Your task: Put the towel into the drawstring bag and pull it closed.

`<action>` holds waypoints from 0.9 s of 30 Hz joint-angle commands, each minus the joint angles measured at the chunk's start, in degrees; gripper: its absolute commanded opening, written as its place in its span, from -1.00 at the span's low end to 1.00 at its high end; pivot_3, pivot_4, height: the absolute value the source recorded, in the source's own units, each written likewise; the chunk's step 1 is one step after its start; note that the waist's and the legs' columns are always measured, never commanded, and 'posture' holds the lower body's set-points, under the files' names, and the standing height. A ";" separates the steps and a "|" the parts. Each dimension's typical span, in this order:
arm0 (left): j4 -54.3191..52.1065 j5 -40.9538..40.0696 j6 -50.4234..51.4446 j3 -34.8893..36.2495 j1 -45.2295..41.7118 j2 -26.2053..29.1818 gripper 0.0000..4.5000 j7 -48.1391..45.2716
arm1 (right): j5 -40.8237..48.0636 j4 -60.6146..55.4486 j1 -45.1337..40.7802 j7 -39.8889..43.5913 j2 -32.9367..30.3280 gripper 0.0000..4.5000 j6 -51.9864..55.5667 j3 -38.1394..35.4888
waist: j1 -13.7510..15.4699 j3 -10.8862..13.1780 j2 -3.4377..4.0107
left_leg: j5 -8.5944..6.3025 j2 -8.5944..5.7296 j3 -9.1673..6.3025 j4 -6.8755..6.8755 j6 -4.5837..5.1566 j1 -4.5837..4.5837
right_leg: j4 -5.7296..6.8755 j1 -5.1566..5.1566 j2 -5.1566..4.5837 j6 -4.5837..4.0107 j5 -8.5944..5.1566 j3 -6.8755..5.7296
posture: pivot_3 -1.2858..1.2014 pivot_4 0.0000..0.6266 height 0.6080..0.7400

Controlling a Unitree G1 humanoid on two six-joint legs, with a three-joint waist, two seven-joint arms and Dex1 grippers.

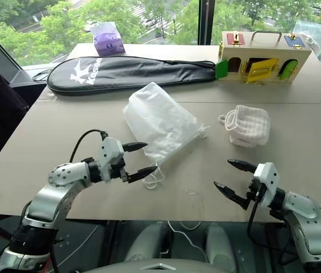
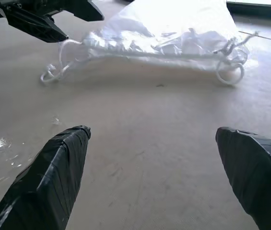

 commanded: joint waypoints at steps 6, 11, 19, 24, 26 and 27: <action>-0.51 -2.45 2.56 -0.92 -5.40 0.03 0.96 -3.12 | 1.36 -4.11 0.15 -2.91 0.56 0.99 0.19 -1.49 | 0.19 0.04 -0.07 | 0.01 -0.01 0.04 0.02 0.00 -0.04 | 0.01 -0.04 0.29 0.01 0.00 -0.08 | 0.03 -0.52 1.00; 3.34 5.65 -1.21 -5.07 -10.78 -4.46 0.96 3.00 | 1.11 -3.51 0.24 -3.94 1.35 0.99 -0.75 -1.45 | 0.38 0.08 -0.13 | 0.01 -0.05 0.03 0.15 0.01 -0.05 | 0.06 -0.02 0.41 0.06 0.02 -0.20 | 0.03 -0.52 1.00; 6.61 21.69 -3.69 -15.77 -11.79 -12.68 0.96 15.80 | 0.59 -3.57 0.55 -5.71 2.37 0.99 -1.86 -1.87 | 0.20 0.12 -0.20 | 0.01 -0.13 0.02 0.37 0.02 -0.16 | 0.26 -0.08 0.45 0.29 0.15 -0.17 | 0.03 -0.52 1.00; 10.67 34.65 -12.94 -16.89 -13.21 -12.08 0.96 28.18 | 0.50 -4.70 1.80 -7.02 2.88 0.99 -1.99 -1.66 | 0.23 0.12 -0.20 | 0.01 -0.08 -0.01 0.42 0.01 -0.16 | 0.32 -0.11 0.48 0.28 0.14 -0.16 | 0.03 -0.52 1.00; 11.39 39.74 -17.16 -16.80 -13.19 -10.97 0.96 33.22 | 0.53 -5.31 2.35 -7.45 2.92 0.99 -1.89 -1.61 | 0.23 0.12 -0.20 | 0.01 -0.08 0.00 0.50 0.01 -0.19 | 0.32 -0.11 0.46 0.29 0.14 -0.15 | 0.03 -0.52 1.00; 11.51 41.45 -18.54 -16.74 -12.93 -10.52 0.96 34.81 | 0.55 -5.63 2.65 -7.62 2.91 0.99 -1.80 -1.63 | 0.24 0.12 -0.20 | 0.01 -0.08 0.00 0.52 0.01 -0.22 | 0.31 -0.12 0.45 0.29 0.15 -0.15 | 0.03 -0.52 1.00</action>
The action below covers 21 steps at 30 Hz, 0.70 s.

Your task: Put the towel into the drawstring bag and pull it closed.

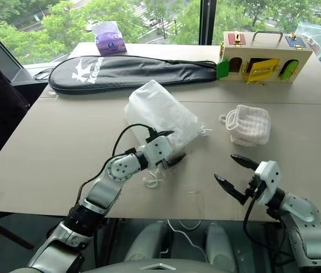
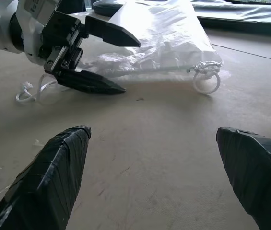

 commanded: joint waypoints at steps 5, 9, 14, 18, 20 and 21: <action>-0.31 13.31 -10.35 0.56 1.80 3.12 0.96 12.79 | 1.10 -5.65 2.43 -1.60 -0.45 0.99 0.37 -1.56 | 0.07 -0.01 0.01 | 0.00 -0.04 -0.10 0.11 0.00 -0.15 | -0.01 -0.05 -0.06 0.00 0.00 -0.08 | 0.03 -0.52 1.00; -0.59 16.89 -11.06 2.12 4.38 3.51 0.96 17.63 | 1.55 -7.37 4.19 -1.67 -1.20 0.99 1.48 -1.94 | 0.07 -0.01 0.02 | 0.00 -0.03 -0.22 0.14 0.00 -0.30 | 0.00 -0.17 -0.09 0.00 0.01 -0.05 | 0.03 -0.52 1.00; -0.49 19.95 -11.02 3.65 7.01 3.33 0.96 22.64 | 2.81 -8.56 5.33 -1.04 -2.71 0.99 2.92 -3.06 | 0.08 -0.01 0.02 | 0.00 -0.03 -0.21 0.16 0.00 -0.32 | 0.00 -0.17 -0.15 0.00 0.01 -0.05 | 0.03 -0.52 1.00; 0.38 19.39 -9.18 4.19 7.73 2.28 0.96 22.03 | 3.49 -8.03 4.20 -0.55 -3.67 0.99 3.72 -3.62 | 0.09 -0.02 0.02 | 0.00 -0.03 -0.23 0.24 0.00 -0.34 | 0.00 -0.16 -0.15 0.00 0.01 -0.07 | 0.03 -0.52 1.00; 0.61 19.15 -8.80 4.37 7.75 1.99 0.96 21.71 | 3.43 -7.63 3.27 -0.53 -3.75 0.99 3.92 -3.50 | 0.09 -0.02 0.02 | 0.00 -0.03 -0.22 0.25 0.00 -0.34 | 0.01 -0.16 -0.14 0.01 0.01 -0.08 | 0.03 -0.52 1.00; 0.88 18.75 -8.49 4.52 7.69 1.80 0.96 21.37 | 3.35 -7.47 2.86 -0.57 -3.66 0.99 3.92 -3.40 | 0.08 -0.02 0.02 | 0.00 -0.03 -0.22 0.25 0.00 -0.34 | 0.01 -0.16 -0.13 0.01 0.01 -0.12 | 0.03 -0.52 1.00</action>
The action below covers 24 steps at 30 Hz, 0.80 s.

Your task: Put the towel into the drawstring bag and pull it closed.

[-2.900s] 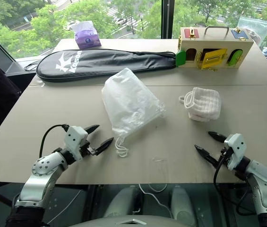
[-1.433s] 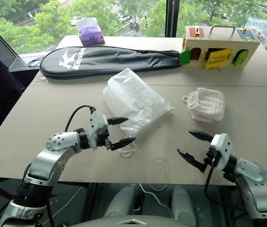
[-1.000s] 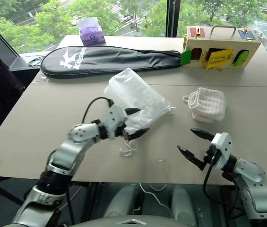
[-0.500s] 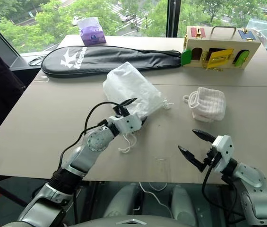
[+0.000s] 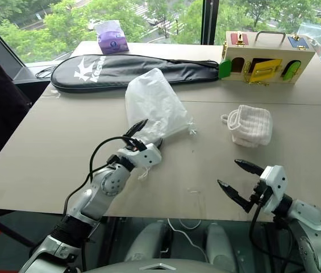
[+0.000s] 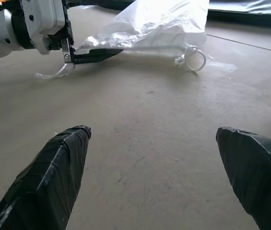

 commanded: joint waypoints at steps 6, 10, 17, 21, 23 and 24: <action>1.14 -3.81 3.25 2.39 -1.04 -1.58 0.96 -4.19 | 0.43 -0.25 -1.85 0.18 0.15 0.99 -0.67 -1.01 | -0.01 -0.02 0.01 | 0.00 0.00 0.00 0.02 0.00 0.01 | 0.03 0.01 0.02 0.00 0.00 -0.13 | 0.03 -0.52 1.00; 1.58 -4.16 3.62 3.18 -3.04 -1.65 0.96 -4.47 | -0.18 0.85 -2.24 0.00 0.74 0.99 -1.64 -0.97 | -0.02 -0.02 0.02 | 0.01 0.00 0.00 0.09 0.01 0.02 | 0.09 0.02 0.04 0.00 0.01 -0.14 | 0.03 -0.52 1.00; 2.20 -5.20 6.45 3.62 -4.50 -2.50 0.96 -5.54 | -0.77 1.71 -2.08 -0.01 1.52 0.99 -2.75 -1.05 | -0.07 -0.02 0.02 | 0.01 -0.01 0.02 0.12 0.01 0.02 | 0.13 0.02 0.07 0.01 0.01 -0.14 | 0.03 -0.52 1.00; 5.32 -5.19 6.86 3.46 -5.52 -2.80 0.96 -5.32 | -1.08 2.40 -2.27 -0.17 1.87 0.99 -3.38 -1.11 | -0.01 -0.03 0.02 | 0.01 -0.01 0.01 0.15 0.01 0.04 | 0.19 0.02 0.07 0.01 0.01 -0.16 | 0.03 -0.52 1.00; 6.33 -5.20 6.75 3.41 -6.33 -2.71 0.96 -5.17 | -1.23 2.64 -2.40 -0.21 1.99 0.99 -3.62 -1.03 | -0.02 -0.03 0.02 | 0.01 -0.01 0.01 0.19 0.01 0.09 | 0.27 0.04 0.08 0.01 0.01 -0.15 | 0.03 -0.52 1.00; 7.02 -5.18 6.59 3.41 -6.78 -2.65 0.85 -4.88 | -1.31 2.70 -2.45 -0.25 2.07 1.00 -3.72 -0.98 | -0.03 -0.03 0.02 | 0.02 -0.01 0.02 0.20 0.01 0.13 | 0.31 0.06 0.08 0.01 0.01 -0.13 | 0.03 -0.52 1.00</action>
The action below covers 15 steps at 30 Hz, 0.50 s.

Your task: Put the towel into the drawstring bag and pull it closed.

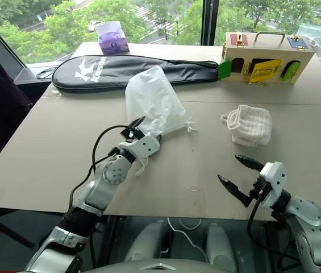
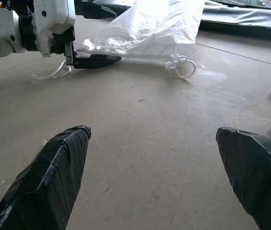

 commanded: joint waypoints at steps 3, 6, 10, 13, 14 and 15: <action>3.43 0.29 0.20 1.04 -2.28 0.30 0.40 1.25 | -0.27 -0.22 -0.74 -0.40 0.50 1.00 -1.75 -1.02 | -0.14 0.00 -0.01 | 0.01 0.00 0.06 0.04 0.00 0.10 | 0.18 0.02 0.01 0.00 0.00 0.08 | 0.03 -0.52 1.00; 4.12 0.30 -0.41 0.90 -2.77 0.29 -0.23 1.71 | -0.39 -0.34 -0.70 -0.65 0.69 1.00 -1.95 -1.06 | -0.06 0.00 0.01 | 0.00 0.00 0.06 0.04 0.00 0.12 | 0.27 -0.01 0.02 0.00 -0.01 0.09 | 0.03 -0.52 1.00; 4.29 1.37 -1.73 0.49 -3.35 0.67 -0.98 2.77 | -0.48 -0.45 -0.64 -0.99 0.83 1.00 -2.11 -1.13 | 0.21 -0.05 0.06 | 0.01 -0.03 0.05 0.04 0.00 0.19 | 0.31 0.07 -0.01 0.00 -0.01 0.08 | 0.03 -0.52 1.00; 4.11 2.06 -2.49 0.61 -3.67 0.98 -0.98 3.49 | -0.55 -0.49 -0.56 -1.11 0.91 1.00 -2.28 -1.13 | 0.09 -0.05 0.04 | 0.01 -0.06 0.09 0.04 0.00 0.26 | 0.30 0.15 -0.02 0.00 -0.02 0.14 | 0.03 -0.52 1.00; 3.89 2.10 -2.60 0.86 -3.84 1.04 -0.98 3.50 | -0.51 -0.50 -0.63 -1.15 0.90 1.00 -2.32 -1.17 | 0.09 -0.05 0.05 | 0.01 -0.06 0.11 0.04 0.00 0.27 | 0.30 0.15 -0.03 0.00 -0.02 0.16 | 0.03 -0.52 1.00; 3.45 1.99 -2.74 1.21 -4.08 1.11 -0.98 3.38 | -0.42 -0.59 -0.80 -1.25 0.92 1.00 -2.32 -1.24 | 0.08 -0.05 0.04 | 0.01 -0.06 0.12 0.04 0.00 0.28 | 0.31 0.15 -0.03 0.00 -0.02 0.17 | 0.03 -0.52 1.00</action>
